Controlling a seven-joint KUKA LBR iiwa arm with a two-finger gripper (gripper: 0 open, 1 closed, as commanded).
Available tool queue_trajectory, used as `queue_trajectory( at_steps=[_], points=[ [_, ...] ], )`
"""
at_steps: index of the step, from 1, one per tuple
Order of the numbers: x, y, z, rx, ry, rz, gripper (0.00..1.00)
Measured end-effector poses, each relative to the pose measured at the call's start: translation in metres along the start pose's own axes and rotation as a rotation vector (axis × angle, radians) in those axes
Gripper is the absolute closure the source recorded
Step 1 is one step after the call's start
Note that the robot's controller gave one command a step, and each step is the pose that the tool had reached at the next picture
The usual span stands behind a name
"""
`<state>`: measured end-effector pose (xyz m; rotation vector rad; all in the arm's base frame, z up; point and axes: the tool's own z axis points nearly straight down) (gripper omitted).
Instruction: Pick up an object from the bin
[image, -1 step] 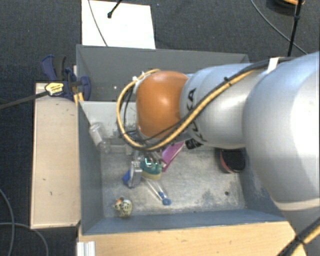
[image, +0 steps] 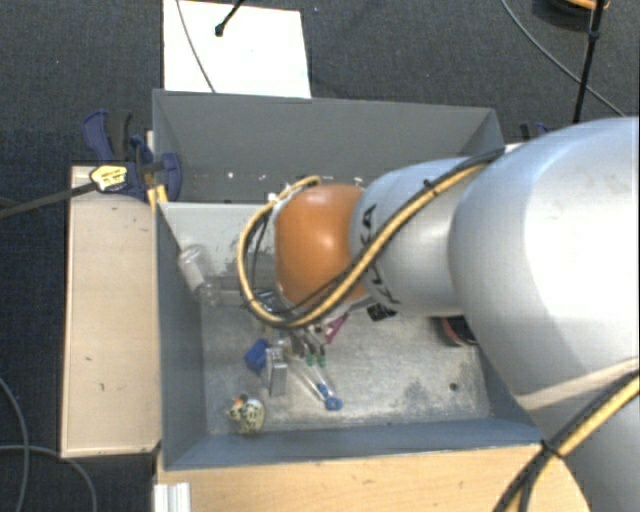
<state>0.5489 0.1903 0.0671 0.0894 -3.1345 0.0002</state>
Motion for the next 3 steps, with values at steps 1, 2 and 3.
queue_trajectory(
  at_steps=[1,2,3],
  points=[
    [-0.004,0.002,-0.008,-0.005,-0.012,0.006,1.00],
    [0.032,-0.009,-0.082,-0.003,-0.013,0.003,1.00],
    [0.007,0.022,-0.174,-0.005,-0.018,0.034,1.00]
  ],
)
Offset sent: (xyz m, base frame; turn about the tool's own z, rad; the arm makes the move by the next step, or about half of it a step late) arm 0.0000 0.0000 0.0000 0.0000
